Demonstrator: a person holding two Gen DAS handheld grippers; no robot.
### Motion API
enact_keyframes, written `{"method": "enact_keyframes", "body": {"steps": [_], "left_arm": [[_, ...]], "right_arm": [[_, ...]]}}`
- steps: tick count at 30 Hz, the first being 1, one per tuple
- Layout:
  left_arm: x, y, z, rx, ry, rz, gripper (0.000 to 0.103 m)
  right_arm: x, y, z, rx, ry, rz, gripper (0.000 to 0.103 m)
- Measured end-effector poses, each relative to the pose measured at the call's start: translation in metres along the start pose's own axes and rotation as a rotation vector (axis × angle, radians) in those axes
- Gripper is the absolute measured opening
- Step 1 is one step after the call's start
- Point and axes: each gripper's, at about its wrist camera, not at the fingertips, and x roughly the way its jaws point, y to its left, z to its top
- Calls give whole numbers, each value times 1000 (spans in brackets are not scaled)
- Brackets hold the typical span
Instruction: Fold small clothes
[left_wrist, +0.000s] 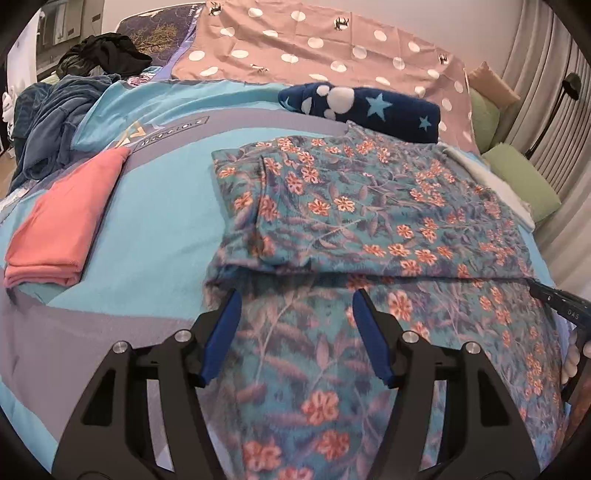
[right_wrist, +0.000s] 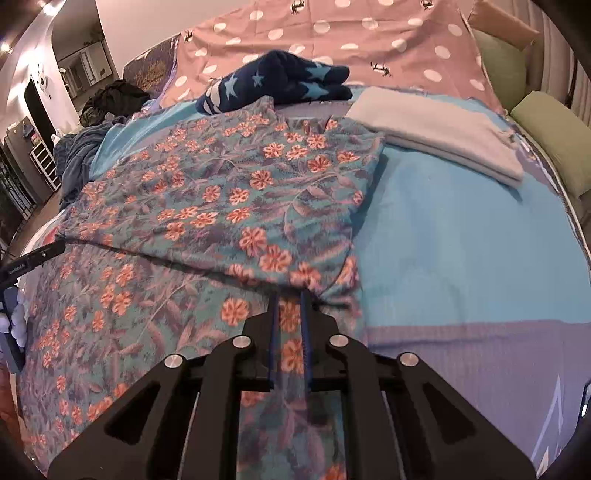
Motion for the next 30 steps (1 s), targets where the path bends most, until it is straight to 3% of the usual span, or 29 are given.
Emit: {"method": "enact_keyframes", "body": {"steps": [2,9,15,17,20,24,28,30], "left_arm": [[-10,9,-5,-33,-17,-13,64],[-34,33,-16,-89,-62,46,61],[-35,45,-28,-124,-26,8,41],[-34,46,-31,-127,-13,-7,24],[-33,45,-35,-118,4,-17,17],[-33,44,-33,-122,-1,-3,20],[-30,56,-4,-162,-47,-47,58],[-21,63,16,-190,-53,-73,59]], "right_arm": [[-12,-4,-8,25,-18,15,15],[-38,-13,-28,79,-47,32,17],[-43,-8,-35,97,-58,43,18],[-44,-5,-39,92,-59,46,19],[-46,-4,-42,94,-63,37,23],[-46,-8,-45,114,-62,36,23],[-45,-9,-48,121,-56,33,23],[-43,-9,-49,126,-52,32,24]]}}
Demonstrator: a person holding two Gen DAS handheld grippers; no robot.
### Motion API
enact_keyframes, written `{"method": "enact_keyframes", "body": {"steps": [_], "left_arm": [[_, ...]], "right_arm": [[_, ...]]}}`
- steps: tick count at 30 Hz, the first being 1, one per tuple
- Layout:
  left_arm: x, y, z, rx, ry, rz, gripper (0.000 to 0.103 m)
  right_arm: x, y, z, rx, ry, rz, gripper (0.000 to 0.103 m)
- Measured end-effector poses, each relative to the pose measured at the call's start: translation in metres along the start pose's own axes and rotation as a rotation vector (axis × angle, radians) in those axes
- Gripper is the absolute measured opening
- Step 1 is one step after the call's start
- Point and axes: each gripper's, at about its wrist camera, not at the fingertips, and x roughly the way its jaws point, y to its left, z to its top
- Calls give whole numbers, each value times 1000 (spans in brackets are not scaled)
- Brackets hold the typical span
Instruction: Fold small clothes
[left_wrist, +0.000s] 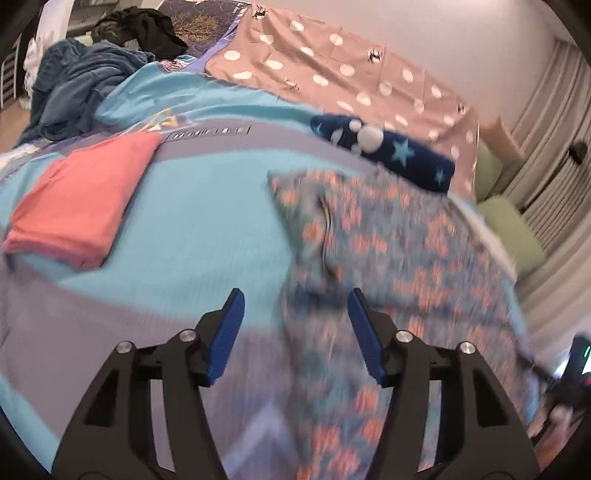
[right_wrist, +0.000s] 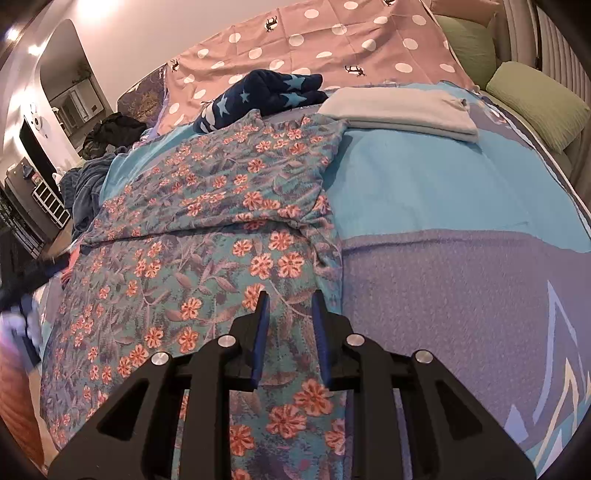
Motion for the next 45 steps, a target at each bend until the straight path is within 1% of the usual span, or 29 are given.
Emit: {"method": "enact_keyframes", "body": {"steps": [2,4,6,7,8,10,11,12,14,16,17,19,21,23,24,26,27,30,31,32,34,35,36,37,38,39,40,42,45], "left_arm": [[18,3,23,-17,25,-19,59],[47,8,45,-48,74,-32,58],[75,13,59,-84,120,-42,49],[84,14,62,-99,137,-57,40],[98,17,68,-136,157,-99,26],[109,19,77,-184,140,-174,5],[107,18,80,-185,118,-183,5],[102,15,83,-158,82,-192,5],[93,9,85,-66,16,-176,5],[101,10,79,-30,56,-140,5],[108,12,72,-14,94,-118,7],[108,20,69,-24,84,-134,10],[100,30,70,-84,78,-151,20],[96,38,75,-125,69,-156,39],[96,40,79,-140,69,-166,42],[101,40,84,-163,91,-188,55],[107,39,87,-174,103,-202,56],[124,35,92,-196,114,-196,56],[126,34,94,-203,102,-189,45],[129,35,100,-224,78,-202,6],[130,37,106,-263,51,-243,3],[126,33,110,-237,16,-258,3],[119,26,111,-178,-21,-250,3],[115,19,110,-118,-49,-230,3],[115,17,109,-83,-53,-202,3],[118,16,107,-60,-39,-166,3],[125,19,104,-41,-3,-126,4],[133,22,100,-42,35,-103,6],[118,27,103,-66,-17,-61,17]], "right_arm": [[1,-1,-1,9,0,1,24],[2,-2,-2,16,-4,4,24],[3,-5,-4,30,-9,11,24],[3,-6,-5,39,-12,16,24],[3,-7,-6,45,-14,20,24],[3,-10,-7,57,-18,29,24],[3,-11,-7,60,-19,32,24],[4,-11,-7,60,-18,32,24],[5,-11,-8,58,-19,30,24],[6,-11,-8,62,-20,37,25],[6,-12,-8,66,-20,42,25],[7,-17,-8,86,-20,62,25],[8,-19,-8,95,-22,72,25],[8,-18,-8,91,-22,68,25],[8,-17,-8,85,-21,61,25],[8,-14,-7,75,-22,53,27],[8,-14,-8,70,-23,52,27],[7,-12,-8,61,-27,44,28],[7,-12,-8,58,-28,40,28],[7,-11,-8,56,-29,37,28],[7,-11,-9,57,-32,38,28],[7,-12,-9,59,-33,39,28],[6,-12,-9,62,-34,41,28],[6,-13,-9,64,-36,42,28],[6,-13,-10,66,-37,44,28],[6,-13,-10,68,-37,47,28],[6,-14,-10,72,-36,51,28],[6,-15,-10,80,-36,60,28],[6,-16,-9,80,-37,60,28]]}}
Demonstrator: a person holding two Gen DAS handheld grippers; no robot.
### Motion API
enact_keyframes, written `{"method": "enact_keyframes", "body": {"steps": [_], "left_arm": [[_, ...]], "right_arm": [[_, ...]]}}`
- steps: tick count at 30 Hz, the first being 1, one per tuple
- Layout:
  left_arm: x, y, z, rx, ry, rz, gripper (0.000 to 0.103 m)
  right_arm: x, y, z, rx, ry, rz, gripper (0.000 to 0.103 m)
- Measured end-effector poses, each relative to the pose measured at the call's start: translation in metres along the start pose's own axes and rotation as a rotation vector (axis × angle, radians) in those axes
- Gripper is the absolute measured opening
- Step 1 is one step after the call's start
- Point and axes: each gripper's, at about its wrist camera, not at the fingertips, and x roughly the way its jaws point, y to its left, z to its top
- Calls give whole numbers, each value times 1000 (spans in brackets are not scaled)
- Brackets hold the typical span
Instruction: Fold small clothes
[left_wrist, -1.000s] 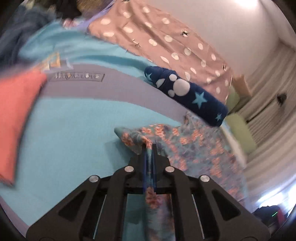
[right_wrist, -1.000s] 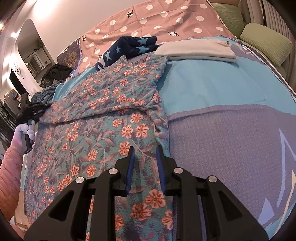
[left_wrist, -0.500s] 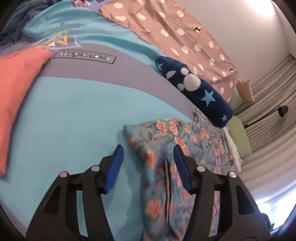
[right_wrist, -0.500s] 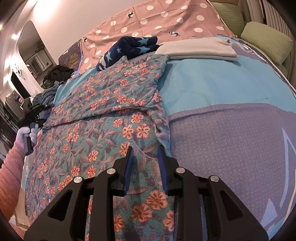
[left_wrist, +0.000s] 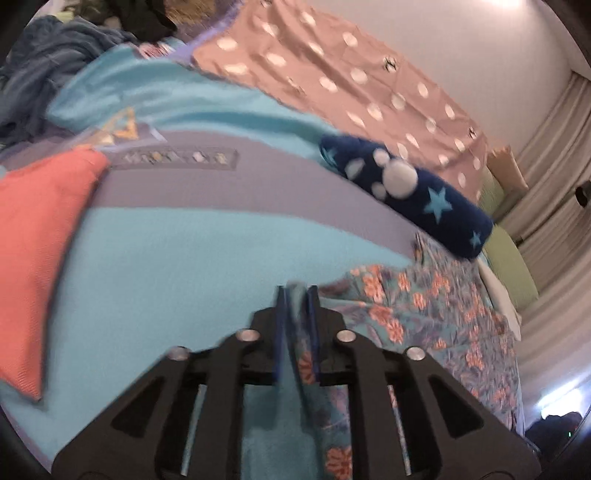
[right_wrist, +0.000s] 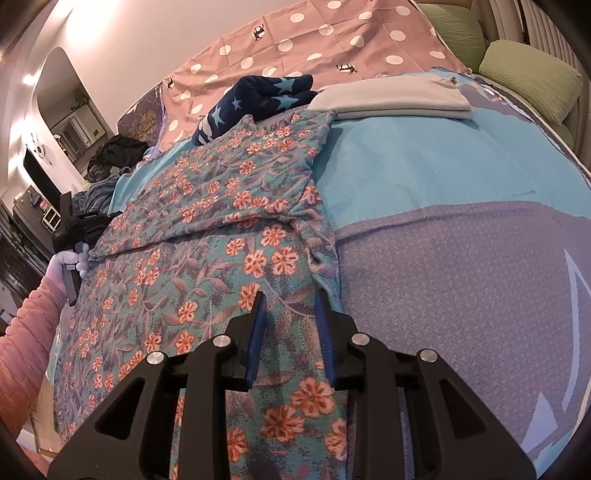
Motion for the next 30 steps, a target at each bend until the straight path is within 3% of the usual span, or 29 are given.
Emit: {"method": "enact_keyframes", "body": {"steps": [7,14,18,25,30], "left_arm": [[-53,0,-8,38,-38,-32,57],[-108,-4,-90,98,-11,-71,80],[-136,-3,-134,117,29,-104,80],[-181,-15,-199,234,113,-143,80],[-197,-12,-227,245,143,-149,77]], "right_arm": [[0,0,0,3,0,4,28],[-2,4,0,-18,-3,-14,30],[-7,11,1,-56,-15,-35,36],[-43,5,-3,-36,-65,-8,37],[-74,-6,-21,-31,-76,-23,37]]}}
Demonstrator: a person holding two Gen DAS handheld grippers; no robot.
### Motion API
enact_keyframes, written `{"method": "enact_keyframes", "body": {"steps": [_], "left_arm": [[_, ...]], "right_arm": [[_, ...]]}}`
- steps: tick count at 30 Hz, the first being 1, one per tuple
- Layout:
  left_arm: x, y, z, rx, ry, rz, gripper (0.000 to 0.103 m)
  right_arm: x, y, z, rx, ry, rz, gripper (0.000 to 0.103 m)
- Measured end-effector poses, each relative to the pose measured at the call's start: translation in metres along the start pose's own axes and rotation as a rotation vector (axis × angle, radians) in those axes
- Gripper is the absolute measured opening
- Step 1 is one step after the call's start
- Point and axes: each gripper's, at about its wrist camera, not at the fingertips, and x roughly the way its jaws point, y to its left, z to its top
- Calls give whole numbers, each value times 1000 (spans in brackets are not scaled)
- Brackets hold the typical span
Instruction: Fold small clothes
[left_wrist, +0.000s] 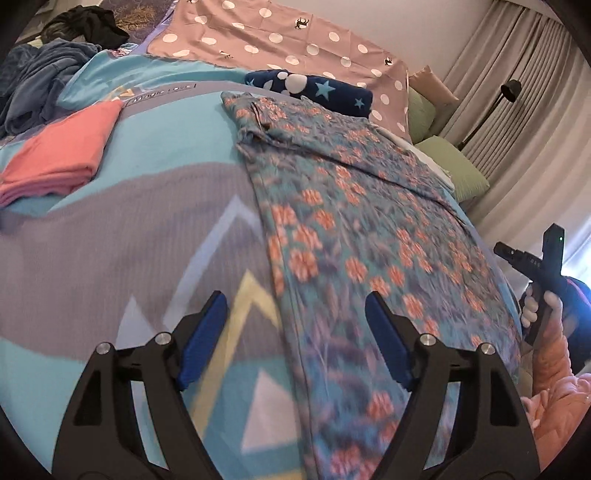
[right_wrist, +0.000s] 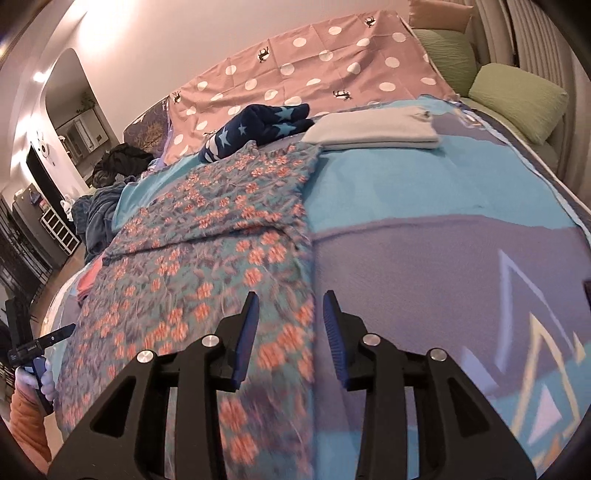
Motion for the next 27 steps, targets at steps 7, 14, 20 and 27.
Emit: {"method": "enact_keyframes", "body": {"steps": [7,14,20,27], "left_arm": [[-32,-13,-47,-9,-18,-55,74],[-61,-12,-92,-101,-62,-130,74],[-74,-32,-121,-77,-52,-150,74],[-67,-29,-117,-128,-79,-195,70]], "right_arm": [[-41,-18,-59,51,40,42,37],[-81,-28,-125,109,68,180,38],[-98,-28,-149,124,116,272,40],[-88,-29,-147,192,114,420,51]]}}
